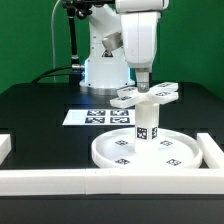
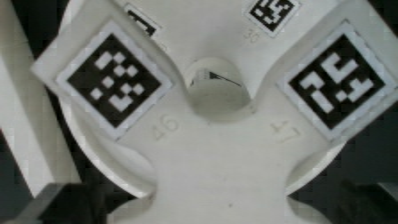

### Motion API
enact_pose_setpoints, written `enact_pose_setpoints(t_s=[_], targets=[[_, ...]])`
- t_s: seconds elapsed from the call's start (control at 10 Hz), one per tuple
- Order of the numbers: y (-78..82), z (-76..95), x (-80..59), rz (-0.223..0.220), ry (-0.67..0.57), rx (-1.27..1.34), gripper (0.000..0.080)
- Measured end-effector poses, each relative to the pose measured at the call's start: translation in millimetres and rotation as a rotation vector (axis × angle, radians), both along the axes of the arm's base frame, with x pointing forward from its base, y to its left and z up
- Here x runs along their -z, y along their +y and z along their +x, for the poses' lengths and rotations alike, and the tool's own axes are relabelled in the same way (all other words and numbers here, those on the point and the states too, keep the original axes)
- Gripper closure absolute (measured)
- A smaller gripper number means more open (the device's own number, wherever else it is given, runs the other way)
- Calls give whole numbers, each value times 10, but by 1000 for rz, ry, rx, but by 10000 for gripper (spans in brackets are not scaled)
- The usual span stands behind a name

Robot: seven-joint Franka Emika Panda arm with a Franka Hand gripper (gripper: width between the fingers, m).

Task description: Assemble round table

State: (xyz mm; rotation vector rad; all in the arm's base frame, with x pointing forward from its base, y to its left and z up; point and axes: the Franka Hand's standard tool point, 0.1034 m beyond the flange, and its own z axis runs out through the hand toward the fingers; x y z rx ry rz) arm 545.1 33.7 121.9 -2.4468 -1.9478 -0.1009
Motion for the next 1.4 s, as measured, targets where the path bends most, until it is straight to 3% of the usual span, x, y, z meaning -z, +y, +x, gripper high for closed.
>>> enact_pose_setpoints(t_s=[0.7,0.9,1.3,1.4], targets=[[44,6,171,-13,26,29,151],[29,8,170,-13,26,33,350],[21,9,169,-11,28,93,350],[24,-1,173,-2,35,207,350]])
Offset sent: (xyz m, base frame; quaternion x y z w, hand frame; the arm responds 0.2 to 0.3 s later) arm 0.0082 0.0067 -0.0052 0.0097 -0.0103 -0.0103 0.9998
